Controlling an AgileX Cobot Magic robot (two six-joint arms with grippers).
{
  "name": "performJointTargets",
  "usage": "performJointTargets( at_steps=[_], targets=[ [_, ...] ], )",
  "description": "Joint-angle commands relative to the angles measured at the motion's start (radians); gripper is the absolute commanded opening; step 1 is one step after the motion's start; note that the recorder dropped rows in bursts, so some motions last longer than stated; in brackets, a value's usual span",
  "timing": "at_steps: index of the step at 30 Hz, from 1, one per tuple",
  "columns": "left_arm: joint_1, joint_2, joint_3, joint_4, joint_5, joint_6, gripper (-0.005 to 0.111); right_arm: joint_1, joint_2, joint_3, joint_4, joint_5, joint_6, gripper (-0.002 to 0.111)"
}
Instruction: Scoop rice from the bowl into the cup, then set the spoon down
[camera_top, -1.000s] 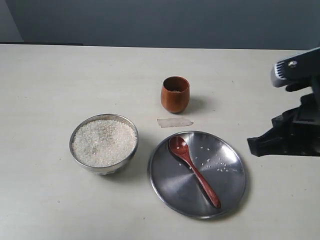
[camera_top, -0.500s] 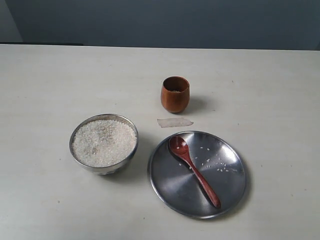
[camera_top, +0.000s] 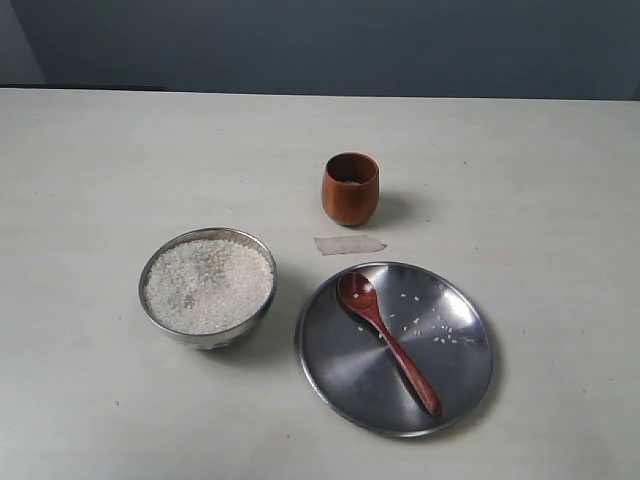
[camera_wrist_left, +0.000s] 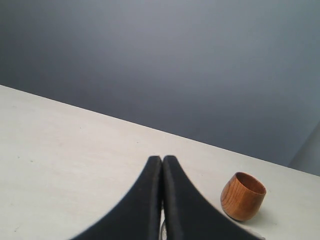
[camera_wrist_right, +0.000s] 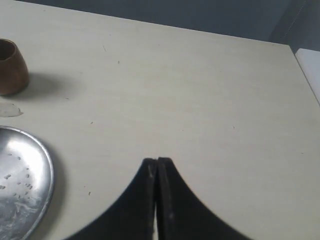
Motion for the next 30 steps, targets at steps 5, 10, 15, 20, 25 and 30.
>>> performJointTargets(
  at_steps=[5,10,15,20,25,30],
  targets=[
    [-0.002,-0.004,0.005,0.005,-0.002,0.001,0.001,-0.007,-0.032,0.000,0.041,-0.113,0.083,0.000],
    [-0.002,-0.004,0.005,0.005,-0.002,0.001,0.001,-0.173,-0.106,0.002,0.044,-0.513,0.063,0.000],
    [-0.002,-0.004,0.005,0.005,-0.002,0.001,0.001,-0.333,-0.178,0.099,0.160,-0.681,-0.036,0.000],
    [-0.002,-0.004,0.005,0.005,-0.002,0.001,0.001,-0.438,-0.268,0.193,0.216,-0.719,-0.042,0.000],
    [-0.002,-0.004,0.005,0.005,-0.002,0.001,0.001,-0.549,-0.354,0.267,0.221,-0.737,-0.042,0.000],
    [-0.002,-0.004,0.005,0.005,-0.002,0.001,0.001,-0.638,-0.429,0.333,0.267,-0.741,-0.042,0.000]
  ],
)
